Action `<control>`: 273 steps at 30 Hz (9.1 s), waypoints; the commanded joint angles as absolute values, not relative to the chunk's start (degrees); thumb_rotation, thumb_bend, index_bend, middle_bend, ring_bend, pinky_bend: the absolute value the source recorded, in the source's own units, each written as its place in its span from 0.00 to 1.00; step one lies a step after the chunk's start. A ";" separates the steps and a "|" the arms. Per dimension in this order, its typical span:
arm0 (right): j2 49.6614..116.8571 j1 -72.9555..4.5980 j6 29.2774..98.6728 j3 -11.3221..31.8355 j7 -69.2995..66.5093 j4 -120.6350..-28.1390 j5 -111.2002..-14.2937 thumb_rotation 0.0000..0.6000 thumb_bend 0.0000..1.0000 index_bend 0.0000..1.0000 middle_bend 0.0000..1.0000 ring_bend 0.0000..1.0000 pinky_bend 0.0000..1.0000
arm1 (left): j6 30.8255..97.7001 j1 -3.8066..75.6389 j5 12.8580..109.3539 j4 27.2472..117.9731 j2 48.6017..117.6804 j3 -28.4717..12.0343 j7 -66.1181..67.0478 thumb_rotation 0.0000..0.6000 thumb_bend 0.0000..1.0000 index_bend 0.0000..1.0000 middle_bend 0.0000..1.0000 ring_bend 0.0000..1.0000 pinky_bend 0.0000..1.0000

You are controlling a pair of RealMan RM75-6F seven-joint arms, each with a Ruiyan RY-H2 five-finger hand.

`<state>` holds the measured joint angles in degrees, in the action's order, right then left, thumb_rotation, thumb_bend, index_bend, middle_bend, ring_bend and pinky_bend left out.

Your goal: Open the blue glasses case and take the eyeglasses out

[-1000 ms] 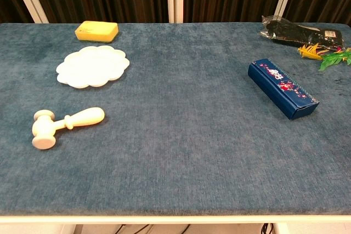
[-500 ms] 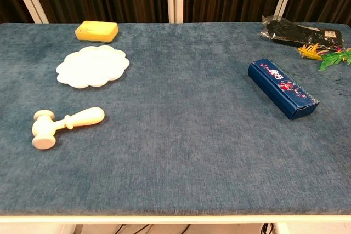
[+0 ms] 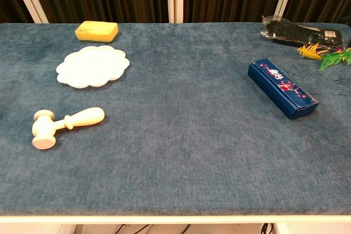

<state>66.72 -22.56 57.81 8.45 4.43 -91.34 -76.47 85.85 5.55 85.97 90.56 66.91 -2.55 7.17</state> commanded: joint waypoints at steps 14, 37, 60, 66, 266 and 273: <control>75.38 -26.32 51.31 6.75 -3.49 -80.07 -74.96 1.00 0.51 0.00 0.27 0.00 0.00 | 86.02 5.54 86.01 90.56 66.95 -2.64 7.10 1.00 0.04 0.14 0.07 0.00 0.00; 87.13 -43.06 41.01 9.63 3.71 -79.90 -76.46 1.00 0.53 0.00 0.26 0.00 0.00 | 86.50 4.53 84.82 90.57 66.71 -2.55 6.87 1.00 0.04 0.14 0.07 0.00 0.00; 81.93 -37.51 46.85 5.63 10.92 -77.49 -70.53 1.00 0.15 0.00 0.23 0.00 0.00 | 86.65 4.33 85.39 91.00 66.72 -2.38 7.12 1.00 0.04 0.15 0.07 0.00 0.00; 84.47 -38.93 45.94 5.77 9.34 -73.89 -72.04 1.00 0.34 0.23 0.39 0.01 0.00 | 86.82 3.95 84.97 91.09 66.65 -2.32 7.07 1.00 0.04 0.14 0.07 0.00 0.00; 87.92 -49.92 37.99 9.13 7.37 -73.52 -62.96 1.00 0.65 0.00 0.27 0.00 0.00 | 87.98 2.76 85.28 90.89 66.67 -2.73 6.03 1.00 0.04 0.15 0.07 0.00 0.00; 91.50 -53.59 39.06 10.45 11.13 -75.44 -64.49 1.00 0.62 0.00 0.25 0.00 0.00 | 88.31 2.50 85.23 90.60 66.60 -2.70 5.47 1.00 0.04 0.15 0.07 0.00 0.00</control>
<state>90.91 -53.25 37.88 10.16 10.27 -74.54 -63.64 88.27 2.53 85.22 90.62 66.61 -2.71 5.50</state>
